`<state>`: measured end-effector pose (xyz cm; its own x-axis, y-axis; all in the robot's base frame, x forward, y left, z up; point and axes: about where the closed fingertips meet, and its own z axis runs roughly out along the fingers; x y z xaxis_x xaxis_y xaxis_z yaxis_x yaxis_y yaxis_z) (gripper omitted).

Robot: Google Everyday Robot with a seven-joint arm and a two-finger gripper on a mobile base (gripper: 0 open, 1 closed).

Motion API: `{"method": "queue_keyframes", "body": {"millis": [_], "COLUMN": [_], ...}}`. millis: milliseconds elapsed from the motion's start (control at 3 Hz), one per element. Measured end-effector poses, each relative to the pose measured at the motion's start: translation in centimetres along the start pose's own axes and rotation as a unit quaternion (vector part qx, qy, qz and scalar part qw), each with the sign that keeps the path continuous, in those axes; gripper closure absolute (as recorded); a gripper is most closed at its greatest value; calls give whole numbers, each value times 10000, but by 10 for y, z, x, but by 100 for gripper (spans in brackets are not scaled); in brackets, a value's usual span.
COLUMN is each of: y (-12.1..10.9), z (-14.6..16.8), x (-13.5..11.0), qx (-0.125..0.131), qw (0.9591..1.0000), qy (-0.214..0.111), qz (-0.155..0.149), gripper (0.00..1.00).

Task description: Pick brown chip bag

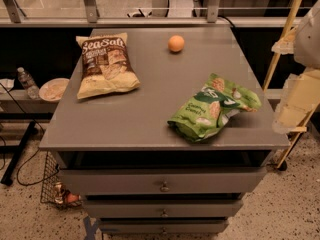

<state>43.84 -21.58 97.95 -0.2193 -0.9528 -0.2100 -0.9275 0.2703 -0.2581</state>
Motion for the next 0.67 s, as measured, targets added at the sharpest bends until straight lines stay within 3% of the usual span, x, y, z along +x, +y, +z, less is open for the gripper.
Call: {"method": "queue_keyframes", "body": {"millis": [333, 667], "y": [0, -2], "z": [0, 29], "x": [0, -38], "qx": [1, -215], "qw": [10000, 9994], "qy": [0, 15], "qz": [0, -285], "gripper": [0, 0]}}
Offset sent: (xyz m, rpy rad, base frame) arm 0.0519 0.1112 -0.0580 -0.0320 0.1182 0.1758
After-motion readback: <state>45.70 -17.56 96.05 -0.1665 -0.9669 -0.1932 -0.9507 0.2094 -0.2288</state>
